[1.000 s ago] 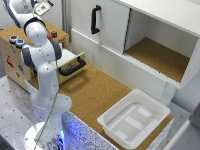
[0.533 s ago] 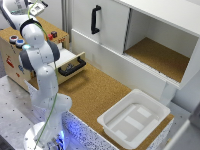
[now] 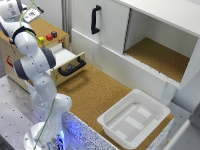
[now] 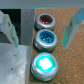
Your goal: Toggle the green light switch to turn off the green light
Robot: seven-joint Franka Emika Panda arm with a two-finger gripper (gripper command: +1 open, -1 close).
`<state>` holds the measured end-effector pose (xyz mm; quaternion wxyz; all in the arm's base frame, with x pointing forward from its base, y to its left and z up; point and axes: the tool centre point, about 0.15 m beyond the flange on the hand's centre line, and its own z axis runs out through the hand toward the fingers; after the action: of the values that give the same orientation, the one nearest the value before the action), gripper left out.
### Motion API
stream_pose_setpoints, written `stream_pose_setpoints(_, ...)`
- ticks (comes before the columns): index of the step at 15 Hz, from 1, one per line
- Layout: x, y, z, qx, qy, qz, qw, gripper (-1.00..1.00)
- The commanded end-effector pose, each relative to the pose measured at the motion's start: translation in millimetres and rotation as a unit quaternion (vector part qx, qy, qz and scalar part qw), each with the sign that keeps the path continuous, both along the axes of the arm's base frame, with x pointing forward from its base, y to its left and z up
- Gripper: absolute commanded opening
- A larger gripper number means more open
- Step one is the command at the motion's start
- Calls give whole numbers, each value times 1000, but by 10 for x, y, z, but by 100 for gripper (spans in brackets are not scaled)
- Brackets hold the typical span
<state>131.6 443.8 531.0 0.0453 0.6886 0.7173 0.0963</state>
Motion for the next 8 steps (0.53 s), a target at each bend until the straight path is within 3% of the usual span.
stream_pose_setpoints(1, 84, -250, -397, 100, 16, 22, 995, -100)
stream_pose_setpoints(8, 298, -299, -568, 88, 42, 30, 995, -100)
